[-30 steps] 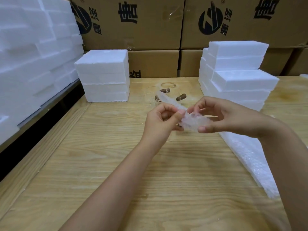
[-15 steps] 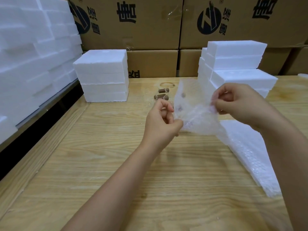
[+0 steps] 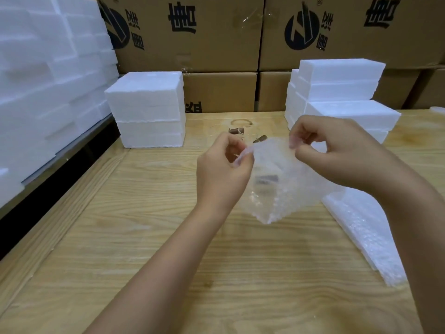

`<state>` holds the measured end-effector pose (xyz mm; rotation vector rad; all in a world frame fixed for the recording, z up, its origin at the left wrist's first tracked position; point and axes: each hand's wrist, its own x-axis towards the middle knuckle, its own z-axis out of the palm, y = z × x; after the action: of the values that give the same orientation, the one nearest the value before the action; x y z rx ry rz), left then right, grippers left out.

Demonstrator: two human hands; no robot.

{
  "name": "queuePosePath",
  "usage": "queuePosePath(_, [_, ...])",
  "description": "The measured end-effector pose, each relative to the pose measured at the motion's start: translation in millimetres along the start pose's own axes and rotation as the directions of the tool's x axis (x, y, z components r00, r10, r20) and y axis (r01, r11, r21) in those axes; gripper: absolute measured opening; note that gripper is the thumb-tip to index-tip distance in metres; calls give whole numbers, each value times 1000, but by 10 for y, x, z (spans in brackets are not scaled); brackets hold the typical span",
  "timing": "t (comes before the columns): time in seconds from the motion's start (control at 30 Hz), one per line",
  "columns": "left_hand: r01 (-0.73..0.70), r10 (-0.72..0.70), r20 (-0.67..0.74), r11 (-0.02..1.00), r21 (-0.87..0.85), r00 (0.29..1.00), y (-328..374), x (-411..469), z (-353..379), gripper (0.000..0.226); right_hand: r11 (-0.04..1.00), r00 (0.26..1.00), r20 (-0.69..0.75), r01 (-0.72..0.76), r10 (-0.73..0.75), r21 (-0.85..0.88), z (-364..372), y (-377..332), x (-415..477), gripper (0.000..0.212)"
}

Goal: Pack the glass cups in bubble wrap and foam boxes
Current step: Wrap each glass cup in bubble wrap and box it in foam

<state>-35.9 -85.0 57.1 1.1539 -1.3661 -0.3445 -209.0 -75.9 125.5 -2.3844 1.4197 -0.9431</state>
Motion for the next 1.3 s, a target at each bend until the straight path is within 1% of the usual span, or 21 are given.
queuePosePath(0.1, [-113,125,-86,985,133,988,99,-37,-15,22,996,991,104,-75,79,-37,36,-48,-10,46])
queuePosePath(0.17, [-194,221,-113,958,213,969,127,-38,-36,15,990,988,131,-70,87,-125,119,-83,-12,59])
queuePosePath(0.27, [-250,296,-159,934,255,942,187,7,-109,15,962,992,23,-114,124,-248,226,-32,18,42])
queuePosePath(0.33, [-243,290,-192,941,235,938,262,58,-187,15,956,985,-39,-170,165,-238,237,28,40,28])
queuePosePath(0.4, [-234,271,-204,954,189,941,348,128,-278,15,978,979,-89,-192,185,-76,220,62,53,22])
queuePosePath(0.43, [-247,278,-196,954,169,940,399,162,-329,14,977,976,-83,-191,199,96,211,52,63,24])
queuePosePath(0.47, [-272,295,-180,952,141,938,454,194,-382,13,930,977,-46,-182,207,319,205,30,76,26])
queuePosePath(0.5, [-295,304,-159,952,76,939,506,225,-435,12,826,979,26,-183,200,534,210,1,86,28])
queuePosePath(0.57, [-283,270,-99,945,-164,958,594,278,-539,16,538,970,200,-245,142,806,274,-21,99,24])
queuePosePath(0.6, [-256,244,-75,933,-252,967,601,308,-586,19,416,953,280,-302,115,858,333,-17,103,20])
queuePosePath(0.63, [-221,213,-58,935,-277,975,592,335,-622,19,345,931,351,-363,98,865,407,-15,101,17])
queuePosePath(0.73, [-49,49,-9,997,-63,999,432,381,-623,7,314,858,498,-511,128,800,655,37,87,22])
queuePosePath(0.8, [75,-74,-29,996,52,997,260,386,-588,13,305,816,556,-576,156,759,768,68,70,24])
queuePosePath(0.9, [236,-231,-61,966,104,971,41,437,-578,17,308,780,610,-620,141,722,830,134,63,22])
queuePosePath(0.93, [283,-278,-63,955,92,959,-22,465,-600,17,293,781,600,-622,172,726,837,158,76,28])
queuePosePath(0.97, [319,-314,-63,945,79,947,-80,489,-629,17,291,794,557,-608,244,738,843,190,93,39])
queuePosePath(1.0, [344,-339,-68,935,83,938,-125,509,-662,15,336,815,464,-570,346,750,848,233,108,44])
queuePosePath(1.07, [363,-350,-111,921,142,930,-189,540,-736,14,566,845,167,-473,508,675,876,346,114,34])
queuePosePath(1.13, [347,-298,-218,905,245,929,-210,566,-827,14,790,873,-27,-426,486,441,931,508,92,25])
queuePosePath(1.2, [309,-197,-321,885,349,926,-179,590,-921,9,862,902,28,-421,431,283,1011,632,51,29])
queuePosePath(1.3, [225,-57,-373,878,422,926,-105,610,-994,6,877,917,125,-399,379,269,1100,681,22,31])
